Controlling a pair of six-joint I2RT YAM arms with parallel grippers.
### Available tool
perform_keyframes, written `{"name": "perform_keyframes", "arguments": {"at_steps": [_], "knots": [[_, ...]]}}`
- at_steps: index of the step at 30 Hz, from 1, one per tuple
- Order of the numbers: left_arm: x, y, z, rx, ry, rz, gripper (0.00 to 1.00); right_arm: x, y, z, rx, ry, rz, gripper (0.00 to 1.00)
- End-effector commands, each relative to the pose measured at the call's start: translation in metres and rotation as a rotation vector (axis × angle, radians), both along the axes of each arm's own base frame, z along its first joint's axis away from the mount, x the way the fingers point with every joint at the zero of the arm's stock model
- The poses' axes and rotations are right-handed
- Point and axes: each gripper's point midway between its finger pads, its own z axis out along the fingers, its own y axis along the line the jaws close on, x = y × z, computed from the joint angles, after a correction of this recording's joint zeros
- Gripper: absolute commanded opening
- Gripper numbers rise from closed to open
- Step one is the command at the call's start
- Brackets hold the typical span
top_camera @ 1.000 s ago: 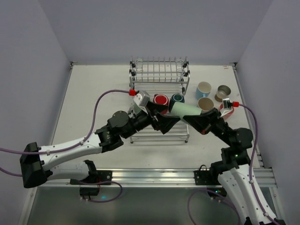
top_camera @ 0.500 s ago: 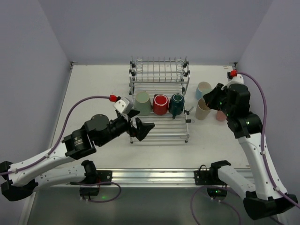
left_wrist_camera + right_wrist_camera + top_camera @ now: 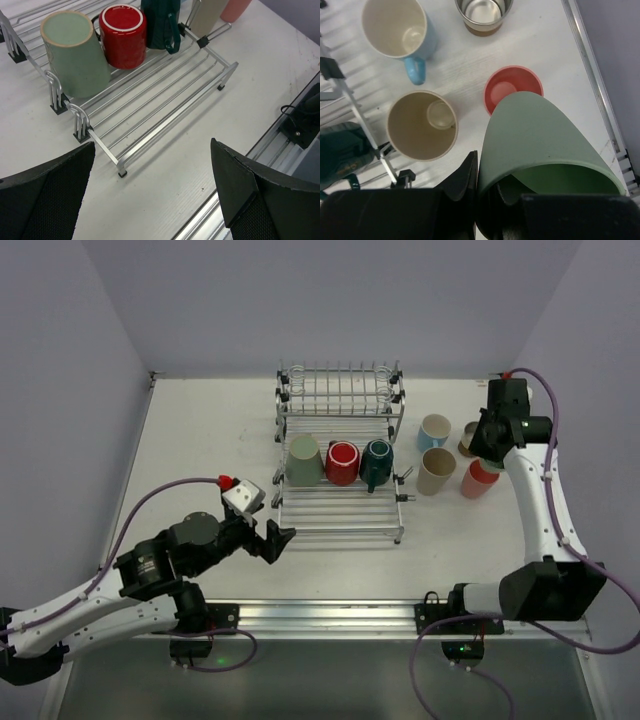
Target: Unload the cups from the dish rack
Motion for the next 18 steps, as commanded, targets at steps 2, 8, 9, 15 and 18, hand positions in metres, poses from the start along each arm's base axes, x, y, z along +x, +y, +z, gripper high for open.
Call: {"name": "perform_keyframes", "arguments": {"at_steps": [2,8,9,15,18], "knots": [[-0.002,0.0,0.0,0.019,-0.029,-0.031,1.0,-0.004,-0.01,-0.012,-0.026,0.107,0.009,0.0],[-0.006,-0.002,0.003,-0.003,-0.04,-0.061,1.0,0.017,-0.006,-0.018,0.034,0.121,0.04,0.0],[-0.006,-0.002,0.003,-0.003,-0.042,-0.061,1.0,0.02,-0.005,-0.02,0.042,0.125,0.046,0.0],[-0.006,-0.001,0.003,-0.004,-0.045,-0.058,1.0,0.03,-0.006,-0.037,0.072,0.163,0.051,0.0],[-0.005,-0.002,0.002,0.001,-0.042,-0.057,1.0,0.03,-0.009,-0.044,0.074,0.178,0.041,0.0]]}}
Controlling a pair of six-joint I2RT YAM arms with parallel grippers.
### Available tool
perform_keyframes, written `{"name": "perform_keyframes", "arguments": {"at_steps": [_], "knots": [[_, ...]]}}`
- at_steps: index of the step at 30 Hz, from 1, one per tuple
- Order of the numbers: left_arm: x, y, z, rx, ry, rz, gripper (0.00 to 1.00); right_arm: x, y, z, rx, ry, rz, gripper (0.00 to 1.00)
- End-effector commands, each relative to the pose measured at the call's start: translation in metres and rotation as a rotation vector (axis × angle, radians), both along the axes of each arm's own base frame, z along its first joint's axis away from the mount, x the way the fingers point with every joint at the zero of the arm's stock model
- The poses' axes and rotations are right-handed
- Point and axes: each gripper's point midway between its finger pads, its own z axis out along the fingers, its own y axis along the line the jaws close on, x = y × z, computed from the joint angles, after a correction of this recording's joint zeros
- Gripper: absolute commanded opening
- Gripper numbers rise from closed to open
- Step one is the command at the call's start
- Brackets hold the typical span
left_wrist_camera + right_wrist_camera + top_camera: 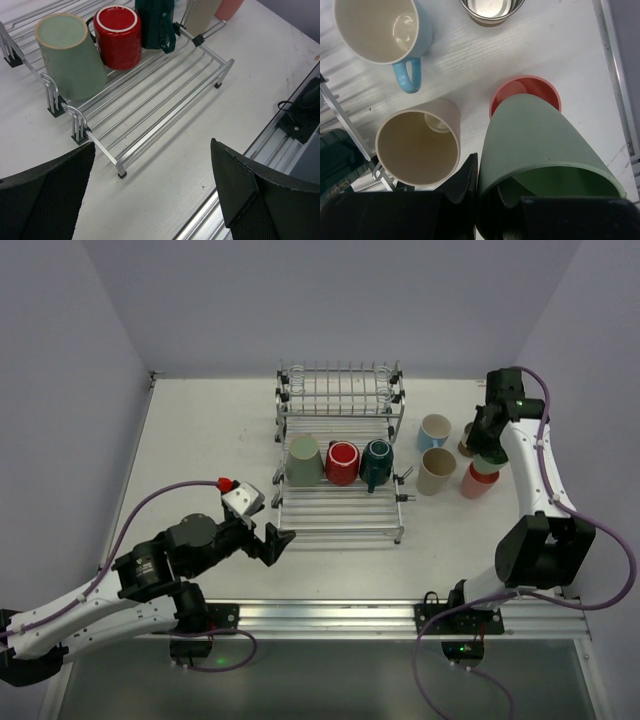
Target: Unload the cups from the dish rack
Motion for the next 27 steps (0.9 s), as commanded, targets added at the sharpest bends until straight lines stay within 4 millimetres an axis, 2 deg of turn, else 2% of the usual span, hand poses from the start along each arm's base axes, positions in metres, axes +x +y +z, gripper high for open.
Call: {"name": "perform_keyframes", "arguments": {"at_steps": [1,27], "knots": [[-0.001,-0.002,0.003,0.0,-0.023,-0.023,1.0,0.003,0.001,0.003,0.017,-0.009,0.042,0.0],[0.0,-0.001,0.003,-0.004,-0.025,-0.018,1.0,0.002,-0.006,-0.039,0.066,0.102,0.011,0.0]]}}
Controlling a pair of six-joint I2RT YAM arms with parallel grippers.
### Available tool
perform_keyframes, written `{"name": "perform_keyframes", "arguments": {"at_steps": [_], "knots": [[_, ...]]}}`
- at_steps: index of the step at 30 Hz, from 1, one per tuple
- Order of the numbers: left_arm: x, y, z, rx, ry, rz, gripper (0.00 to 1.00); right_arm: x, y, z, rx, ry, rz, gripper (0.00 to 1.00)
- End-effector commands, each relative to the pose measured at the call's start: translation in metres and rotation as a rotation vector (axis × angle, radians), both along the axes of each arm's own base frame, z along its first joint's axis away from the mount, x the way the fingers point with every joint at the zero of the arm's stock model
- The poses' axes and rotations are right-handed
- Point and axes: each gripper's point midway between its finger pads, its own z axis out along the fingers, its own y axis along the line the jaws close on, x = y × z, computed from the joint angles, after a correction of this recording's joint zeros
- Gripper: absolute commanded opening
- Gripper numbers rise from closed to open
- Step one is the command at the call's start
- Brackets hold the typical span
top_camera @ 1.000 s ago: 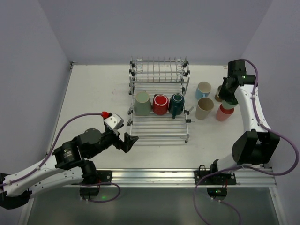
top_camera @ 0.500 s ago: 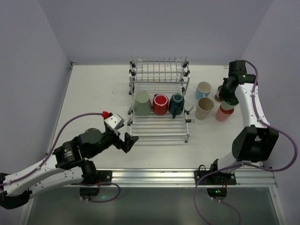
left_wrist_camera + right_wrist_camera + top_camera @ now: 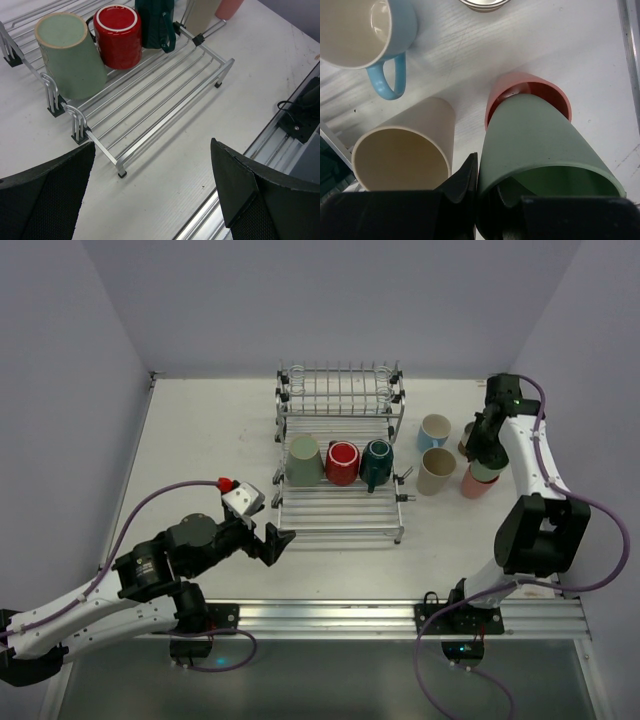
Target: Unload the cups from the dish rack
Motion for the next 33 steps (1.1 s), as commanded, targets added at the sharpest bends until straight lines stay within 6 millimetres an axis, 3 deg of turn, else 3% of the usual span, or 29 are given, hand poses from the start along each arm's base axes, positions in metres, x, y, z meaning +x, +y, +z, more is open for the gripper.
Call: {"name": "perform_keyframes", "arguments": {"at_steps": [1,11,15,19,24,26,28,29,30,31,32,33], "knots": [[-0.001,-0.001,0.005,-0.009,-0.027,-0.019,1.0,-0.003,0.003,-0.008,0.029,0.02,0.036,0.0],[0.0,-0.001,0.002,0.0,-0.024,-0.015,1.0,0.003,0.001,-0.017,0.044,0.03,0.023,0.13],[0.001,-0.001,0.001,0.005,-0.022,-0.012,1.0,0.005,-0.002,-0.012,0.029,0.018,0.012,0.25],[0.002,-0.002,-0.002,0.018,-0.017,-0.006,1.0,0.009,-0.005,0.008,0.009,-0.042,-0.001,0.4],[0.006,-0.003,-0.007,0.041,-0.009,0.01,1.0,0.011,0.0,0.044,0.023,-0.159,0.003,0.45],[0.01,-0.002,-0.005,0.042,-0.01,0.034,1.0,0.01,0.004,0.066,0.03,-0.244,0.004,0.52],[0.014,-0.002,0.003,0.025,-0.013,0.06,1.0,0.01,0.012,0.082,0.061,-0.321,0.019,0.56],[0.016,-0.003,0.003,0.028,-0.008,0.07,1.0,0.005,0.017,0.1,0.068,-0.39,0.029,0.6],[0.018,-0.003,0.006,0.024,-0.007,0.082,1.0,0.0,0.023,0.1,0.079,-0.413,0.041,0.63],[0.02,-0.003,0.015,0.004,-0.006,0.104,1.0,0.006,0.034,0.115,0.109,-0.502,0.079,0.66],[0.023,-0.005,0.015,0.012,0.002,0.117,1.0,-0.005,0.047,0.135,0.128,-0.587,0.104,0.71],[0.025,-0.006,0.017,0.011,0.006,0.129,1.0,-0.012,0.055,0.126,0.154,-0.595,0.115,0.73]]}}
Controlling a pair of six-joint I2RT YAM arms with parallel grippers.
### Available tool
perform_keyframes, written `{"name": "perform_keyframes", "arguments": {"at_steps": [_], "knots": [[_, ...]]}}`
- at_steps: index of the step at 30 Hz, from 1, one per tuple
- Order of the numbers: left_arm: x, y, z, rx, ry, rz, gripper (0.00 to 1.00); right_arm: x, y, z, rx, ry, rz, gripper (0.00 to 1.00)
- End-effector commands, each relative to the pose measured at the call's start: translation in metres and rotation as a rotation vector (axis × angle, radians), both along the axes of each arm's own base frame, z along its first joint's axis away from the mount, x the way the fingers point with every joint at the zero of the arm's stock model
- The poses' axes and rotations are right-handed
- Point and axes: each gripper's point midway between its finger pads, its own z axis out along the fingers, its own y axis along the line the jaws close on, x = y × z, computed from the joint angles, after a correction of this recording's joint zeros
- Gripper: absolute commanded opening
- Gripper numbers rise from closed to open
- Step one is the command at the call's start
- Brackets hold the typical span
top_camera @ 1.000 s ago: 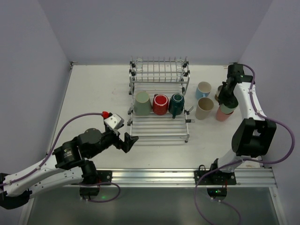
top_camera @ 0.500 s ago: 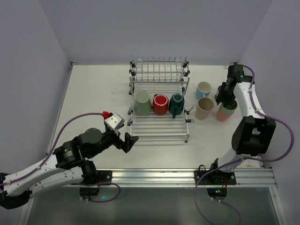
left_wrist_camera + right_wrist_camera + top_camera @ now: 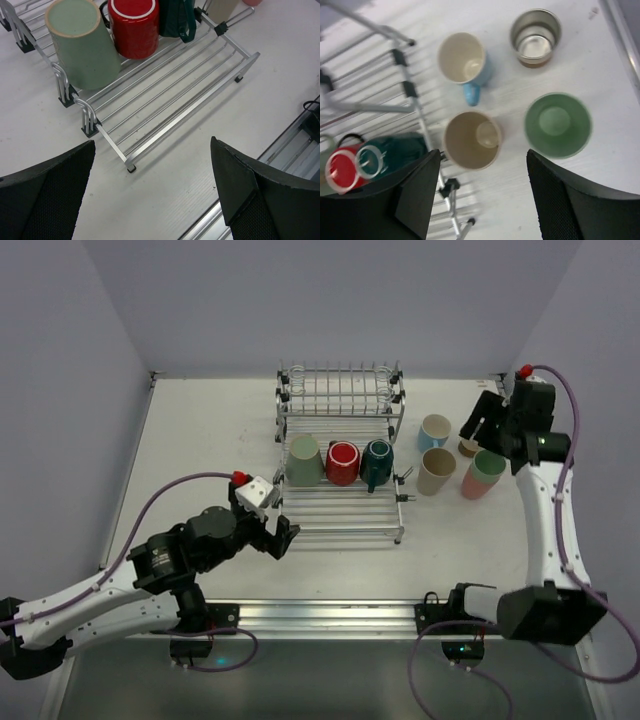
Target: Unload the cups from the dish rack
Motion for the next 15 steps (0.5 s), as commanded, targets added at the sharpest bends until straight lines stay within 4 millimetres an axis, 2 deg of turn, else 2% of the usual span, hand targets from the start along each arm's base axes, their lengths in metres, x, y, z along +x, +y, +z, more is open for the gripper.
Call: {"name": "perform_keyframes", "arguments": {"at_steps": [1,2,3,4,5,6,8,9,10,11,12,13,14,15], "knots": [[0.016,0.0,0.042,-0.092,-0.032,0.104,1.0,-0.007,0.054,0.046,0.125,-0.272,0.156,0.74],[0.019,-0.004,0.042,-0.089,-0.025,0.115,1.0,-0.013,0.066,0.05,0.157,-0.311,0.192,0.74],[0.023,-0.008,0.052,-0.117,-0.035,0.129,1.0,-0.026,0.078,0.047,0.188,-0.344,0.228,0.76],[0.026,-0.011,0.055,-0.131,-0.033,0.143,1.0,-0.026,0.086,0.058,0.21,-0.418,0.257,0.77],[0.031,-0.017,0.051,-0.121,-0.026,0.155,1.0,-0.035,0.113,0.058,0.268,-0.43,0.343,0.78],[0.035,-0.023,0.059,-0.145,-0.034,0.164,1.0,-0.047,0.122,0.051,0.29,-0.44,0.378,0.78],[0.042,-0.037,0.05,-0.132,-0.019,0.166,1.0,-0.058,0.142,0.052,0.364,-0.477,0.453,0.78],[0.046,-0.045,0.051,-0.146,-0.022,0.163,1.0,-0.064,0.147,0.034,0.39,-0.454,0.473,0.78],[0.047,-0.05,0.049,-0.146,-0.017,0.158,1.0,-0.073,0.151,0.043,0.411,-0.504,0.498,0.78],[0.052,-0.059,0.039,-0.119,-0.003,0.158,1.0,-0.078,0.155,0.041,0.426,-0.517,0.517,0.78],[0.054,-0.066,0.04,-0.135,-0.007,0.154,1.0,-0.083,0.161,0.025,0.448,-0.498,0.552,0.78],[0.055,-0.072,0.039,-0.139,-0.004,0.141,1.0,-0.086,0.165,0.028,0.442,-0.531,0.579,0.79],[0.057,-0.079,0.034,-0.132,0.002,0.137,1.0,-0.085,0.166,0.022,0.43,-0.515,0.583,0.8],[0.06,-0.084,0.039,-0.157,-0.005,0.134,1.0,-0.083,0.168,0.019,0.415,-0.503,0.591,0.8]]}}
